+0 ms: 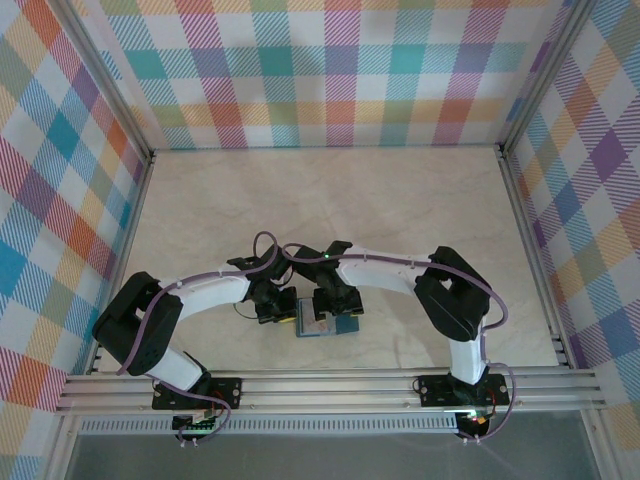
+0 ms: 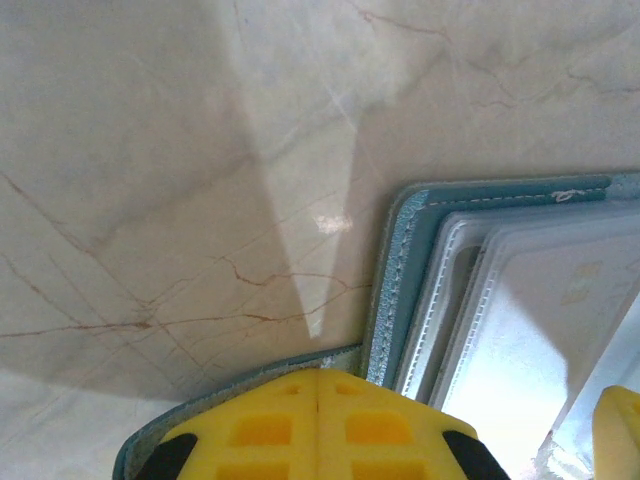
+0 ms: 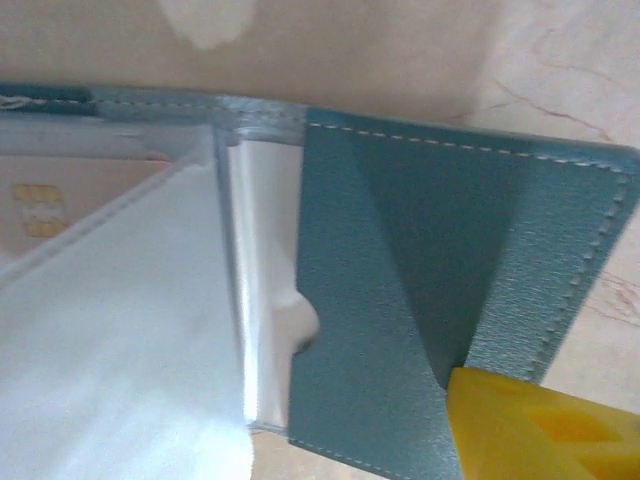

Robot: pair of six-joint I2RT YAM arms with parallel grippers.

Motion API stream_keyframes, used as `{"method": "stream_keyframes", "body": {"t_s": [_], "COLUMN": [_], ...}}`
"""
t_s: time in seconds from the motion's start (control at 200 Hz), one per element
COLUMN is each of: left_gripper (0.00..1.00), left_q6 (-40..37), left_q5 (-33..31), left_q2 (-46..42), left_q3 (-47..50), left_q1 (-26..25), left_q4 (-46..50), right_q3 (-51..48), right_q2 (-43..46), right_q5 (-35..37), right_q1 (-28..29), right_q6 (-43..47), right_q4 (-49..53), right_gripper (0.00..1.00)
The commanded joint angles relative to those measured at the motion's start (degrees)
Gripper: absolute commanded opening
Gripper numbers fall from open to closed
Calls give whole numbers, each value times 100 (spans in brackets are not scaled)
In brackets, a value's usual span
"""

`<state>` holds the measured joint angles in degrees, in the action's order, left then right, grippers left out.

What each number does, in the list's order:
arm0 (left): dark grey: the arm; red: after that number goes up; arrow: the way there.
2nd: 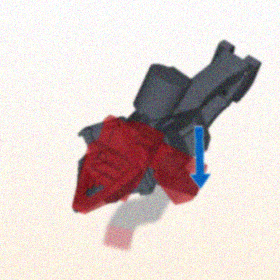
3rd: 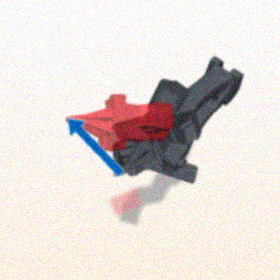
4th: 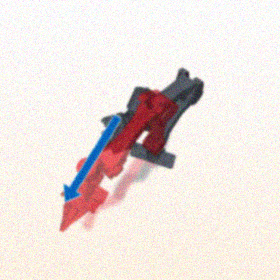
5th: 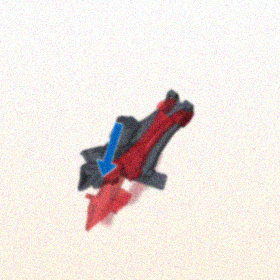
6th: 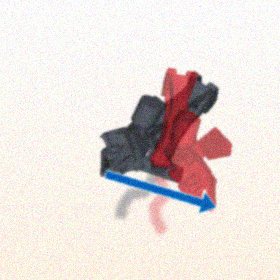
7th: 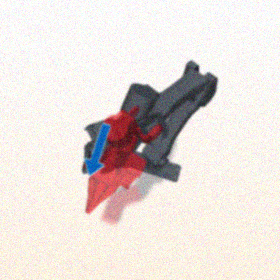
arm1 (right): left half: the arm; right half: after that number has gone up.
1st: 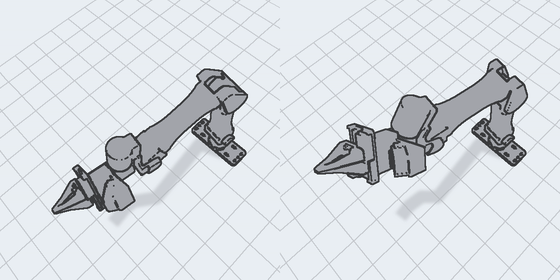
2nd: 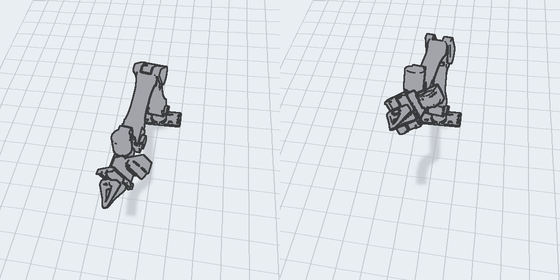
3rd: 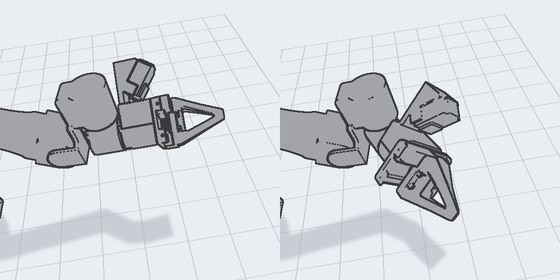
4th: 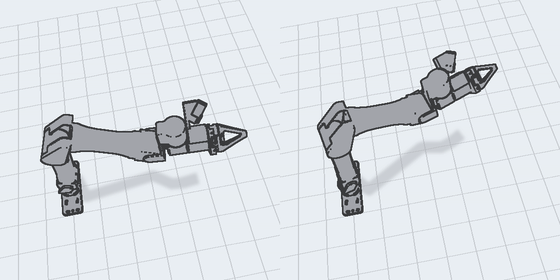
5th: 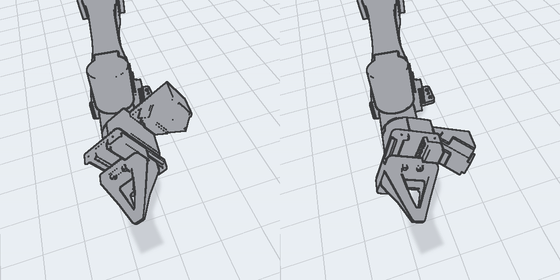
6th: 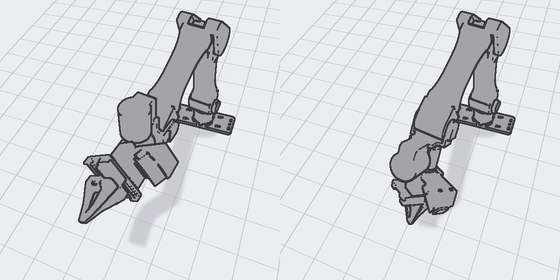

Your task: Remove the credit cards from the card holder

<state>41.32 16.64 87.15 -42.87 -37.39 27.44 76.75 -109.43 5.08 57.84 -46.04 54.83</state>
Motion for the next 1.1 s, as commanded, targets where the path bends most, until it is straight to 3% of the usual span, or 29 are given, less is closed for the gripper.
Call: {"method": "stream_keyframes", "body": {"t_s": [0.0, 0.565, 0.915, 1.095], "left_gripper": [3, 3, 3, 3], "left_q6": [8, -32, -129, -120], "left_q5": [-174, -168, -162, -115], "left_q2": [-21, -12, -17, 4], "left_q3": [109, 48, -161, -167], "left_q1": [23, 22, 26, 21], "left_q4": [203, 254, 390, 377], "right_q3": [118, -222, -151, -100], "right_q2": [78, -388, 449, 727], "right_q5": [421, 836, 871, 863], "right_q1": [45, 45, 43, 47], "right_q6": [-19, 33, -44, -36], "right_q4": [451, 735, 721, 669], "right_gripper": [67, 73, 70, 63]}}
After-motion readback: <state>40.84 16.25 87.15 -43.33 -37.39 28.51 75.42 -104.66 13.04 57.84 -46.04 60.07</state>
